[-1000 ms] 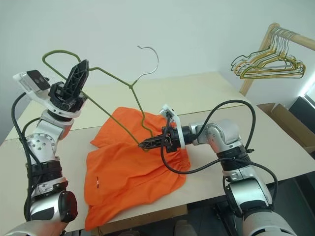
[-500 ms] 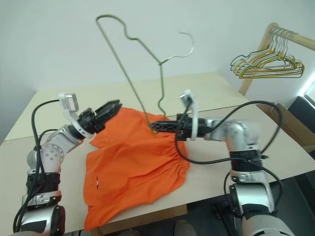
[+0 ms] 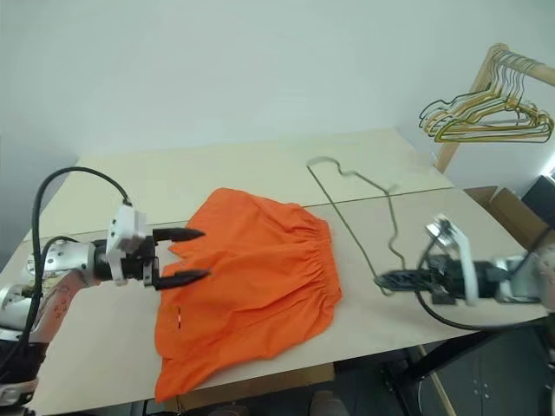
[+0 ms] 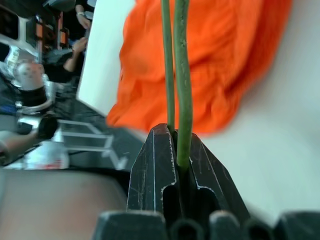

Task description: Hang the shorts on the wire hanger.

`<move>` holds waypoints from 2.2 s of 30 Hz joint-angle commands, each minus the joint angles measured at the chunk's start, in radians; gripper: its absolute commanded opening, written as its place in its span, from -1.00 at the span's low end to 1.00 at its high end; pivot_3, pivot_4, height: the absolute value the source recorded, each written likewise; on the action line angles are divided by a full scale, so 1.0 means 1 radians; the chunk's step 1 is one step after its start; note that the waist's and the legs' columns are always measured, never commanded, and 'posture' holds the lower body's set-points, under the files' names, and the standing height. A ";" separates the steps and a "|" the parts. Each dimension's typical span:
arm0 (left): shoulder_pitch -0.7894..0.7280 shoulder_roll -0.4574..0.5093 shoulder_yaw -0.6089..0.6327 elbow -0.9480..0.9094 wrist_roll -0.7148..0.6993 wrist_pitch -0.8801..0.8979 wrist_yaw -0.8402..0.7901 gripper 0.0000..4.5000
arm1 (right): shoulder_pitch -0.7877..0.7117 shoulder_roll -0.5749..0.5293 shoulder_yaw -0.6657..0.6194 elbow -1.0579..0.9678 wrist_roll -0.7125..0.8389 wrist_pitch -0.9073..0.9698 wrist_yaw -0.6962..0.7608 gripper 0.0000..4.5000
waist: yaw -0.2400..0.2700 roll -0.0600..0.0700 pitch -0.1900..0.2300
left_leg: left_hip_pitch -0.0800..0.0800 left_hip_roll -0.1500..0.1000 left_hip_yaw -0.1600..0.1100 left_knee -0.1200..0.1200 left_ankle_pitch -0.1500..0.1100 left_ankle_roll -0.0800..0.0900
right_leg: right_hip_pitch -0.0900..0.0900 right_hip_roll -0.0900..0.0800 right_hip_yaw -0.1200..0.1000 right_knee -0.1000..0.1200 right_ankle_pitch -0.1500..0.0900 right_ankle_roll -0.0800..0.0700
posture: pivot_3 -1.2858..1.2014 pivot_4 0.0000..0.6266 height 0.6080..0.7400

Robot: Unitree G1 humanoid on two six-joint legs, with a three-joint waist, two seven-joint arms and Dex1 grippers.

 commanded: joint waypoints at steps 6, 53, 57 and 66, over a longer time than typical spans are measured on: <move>0.012 0.017 -0.047 -0.061 0.038 -0.060 -0.057 0.99 | 0.188 -0.217 0.168 0.011 -0.079 -0.156 0.297 -1.00 | 0.002 0.006 -0.003 | 0.003 0.001 0.003 0.000 0.000 0.000 | 0.002 0.003 0.001 0.001 0.000 0.000 | -0.06 -1.00 1.00; 0.061 -0.020 -0.110 -0.090 0.153 -0.106 0.006 0.99 | -0.143 -0.175 0.672 0.010 -0.256 -0.456 0.418 -1.00 | 0.043 0.006 -0.003 | 0.005 0.000 0.003 0.001 -0.001 0.001 | 0.003 0.006 0.000 0.000 0.000 0.002 | -0.01 -1.00 1.00; 0.050 -0.023 -0.116 -0.085 0.159 -0.104 0.011 0.99 | -0.246 -0.126 0.746 0.138 -0.293 -0.372 0.418 -1.00 | 0.040 0.007 -0.003 | 0.006 0.000 0.005 0.001 -0.001 0.001 | 0.003 0.006 0.003 0.000 0.000 0.002 | 0.00 -1.00 1.00; 0.038 -0.029 -0.130 -0.076 0.171 -0.114 0.010 0.99 | -0.259 -0.168 0.790 0.175 -0.217 -0.377 0.418 -1.00 | 0.053 0.007 -0.003 | 0.002 -0.001 0.002 0.002 -0.001 0.001 | 0.001 0.003 0.000 0.000 0.000 0.002 | -0.01 -1.00 1.00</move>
